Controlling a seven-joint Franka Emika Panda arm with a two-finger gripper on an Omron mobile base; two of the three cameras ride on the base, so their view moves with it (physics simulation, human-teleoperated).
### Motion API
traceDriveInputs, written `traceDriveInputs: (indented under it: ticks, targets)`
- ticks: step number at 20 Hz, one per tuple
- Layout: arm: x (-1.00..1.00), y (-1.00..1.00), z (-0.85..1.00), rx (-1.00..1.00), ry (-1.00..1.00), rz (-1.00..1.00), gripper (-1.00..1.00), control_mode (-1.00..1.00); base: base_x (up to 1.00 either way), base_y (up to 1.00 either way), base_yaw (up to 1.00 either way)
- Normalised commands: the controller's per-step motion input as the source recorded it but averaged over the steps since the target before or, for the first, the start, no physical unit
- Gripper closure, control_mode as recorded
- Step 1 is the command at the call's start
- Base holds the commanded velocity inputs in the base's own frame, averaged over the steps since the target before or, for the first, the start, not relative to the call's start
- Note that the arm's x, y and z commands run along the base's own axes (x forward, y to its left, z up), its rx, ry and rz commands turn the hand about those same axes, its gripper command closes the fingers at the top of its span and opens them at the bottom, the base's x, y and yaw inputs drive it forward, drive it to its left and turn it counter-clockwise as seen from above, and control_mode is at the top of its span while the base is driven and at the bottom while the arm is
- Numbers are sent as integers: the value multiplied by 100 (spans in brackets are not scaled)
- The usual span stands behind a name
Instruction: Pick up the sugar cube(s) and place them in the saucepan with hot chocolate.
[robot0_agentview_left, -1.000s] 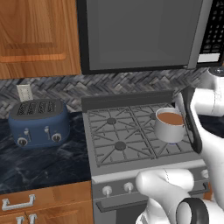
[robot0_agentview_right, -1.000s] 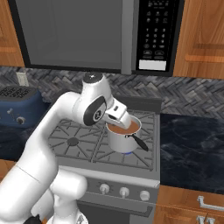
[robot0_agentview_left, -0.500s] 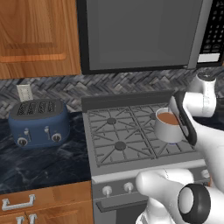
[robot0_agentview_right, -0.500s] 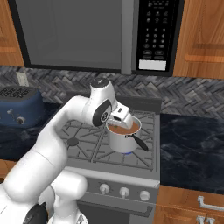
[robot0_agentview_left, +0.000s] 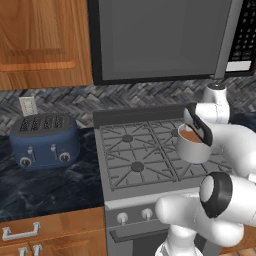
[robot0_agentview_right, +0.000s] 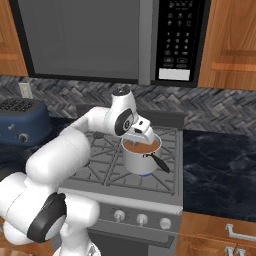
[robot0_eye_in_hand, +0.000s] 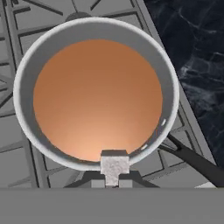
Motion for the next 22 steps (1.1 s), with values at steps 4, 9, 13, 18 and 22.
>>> traceDriveInputs:
  ticks: [4,9,13,18,22]
  targets:
    - [37,-22,-31,0,0,0,100,-100,0,0,0]
    - [24,-10,-21,0,0,1,100,-100,0,0,0]
    - [11,0,-2,0,0,2,100,-100,0,0,0]
    - [0,0,0,0,0,0,100,-100,0,0,0]
    - [-16,22,0,0,0,0,-100,-100,0,0,0]
